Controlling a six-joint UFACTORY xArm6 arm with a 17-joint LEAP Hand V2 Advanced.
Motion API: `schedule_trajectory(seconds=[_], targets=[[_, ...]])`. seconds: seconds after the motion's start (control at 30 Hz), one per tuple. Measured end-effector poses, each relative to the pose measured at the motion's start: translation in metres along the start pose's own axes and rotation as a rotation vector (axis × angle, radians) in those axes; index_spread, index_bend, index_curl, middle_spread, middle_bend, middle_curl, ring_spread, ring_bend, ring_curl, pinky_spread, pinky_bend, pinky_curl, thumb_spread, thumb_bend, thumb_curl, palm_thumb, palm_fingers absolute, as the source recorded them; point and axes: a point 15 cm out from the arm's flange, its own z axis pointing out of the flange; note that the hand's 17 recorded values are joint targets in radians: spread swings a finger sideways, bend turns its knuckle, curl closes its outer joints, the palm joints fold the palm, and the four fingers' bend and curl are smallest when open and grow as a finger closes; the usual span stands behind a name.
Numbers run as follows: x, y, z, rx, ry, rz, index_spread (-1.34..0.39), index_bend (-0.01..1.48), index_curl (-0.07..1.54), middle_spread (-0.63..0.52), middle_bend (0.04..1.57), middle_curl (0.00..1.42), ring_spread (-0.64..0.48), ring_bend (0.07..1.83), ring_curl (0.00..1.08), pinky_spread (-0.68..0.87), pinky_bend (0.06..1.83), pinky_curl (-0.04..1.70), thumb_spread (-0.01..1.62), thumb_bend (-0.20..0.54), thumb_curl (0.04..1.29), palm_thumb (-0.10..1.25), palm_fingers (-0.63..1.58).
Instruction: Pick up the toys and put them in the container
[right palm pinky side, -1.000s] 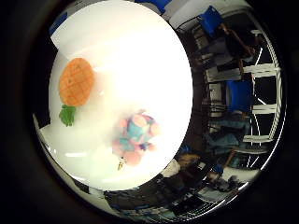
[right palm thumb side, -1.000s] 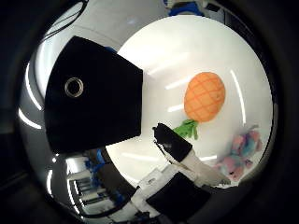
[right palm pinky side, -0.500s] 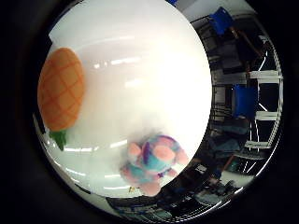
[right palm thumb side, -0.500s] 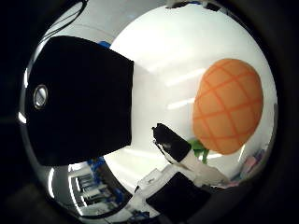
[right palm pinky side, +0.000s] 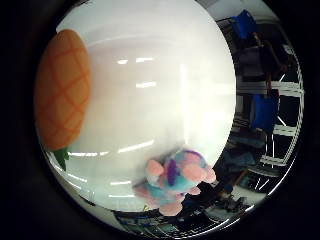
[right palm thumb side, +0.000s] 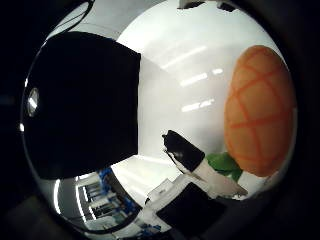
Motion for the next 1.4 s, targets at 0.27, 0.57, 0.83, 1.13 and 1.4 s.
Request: schedule_trajectory(seconds=[0.27, 0.57, 0.83, 1.13, 1.4], targets=[[-0.007, 0.016, 0.01, -0.07, -0.03, -0.006, -0.41, 0.15, 0.25, -0.07, 0.26, 0.34, 0.04, 0.56, 0.26, 0.43, 0.48, 0.28, 1.11, -0.019, 0.29, 0.55, 0.42], [-0.006, 0.028, 0.01, -0.116, -0.026, -0.015, -0.39, 0.16, 0.23, -0.19, 0.51, 0.42, -0.2, 0.9, 0.33, 0.0, 0.72, 0.28, 1.13, -0.017, 0.31, 0.6, 0.82], [0.002, 0.028, -0.014, -0.077, -0.011, -0.002, -0.35, 0.52, 0.43, -0.19, 0.94, 0.61, -0.26, 1.13, 0.47, -0.45, 1.07, 0.42, 1.14, -0.013, 0.34, 0.7, 1.32], [0.015, 0.036, -0.065, 0.003, 0.011, 0.034, -0.25, 1.07, 0.74, -0.17, 1.26, 0.76, -0.24, 1.35, 0.63, -0.24, 1.37, 0.65, 1.17, -0.002, 0.41, 0.9, 1.13], [0.008, 0.07, -0.115, -0.013, -0.002, 0.057, -0.21, 1.15, 0.77, -0.15, 1.32, 0.78, -0.23, 1.37, 0.71, -0.2, 1.36, 0.78, 1.2, -0.01, 0.45, 0.98, 1.08]])
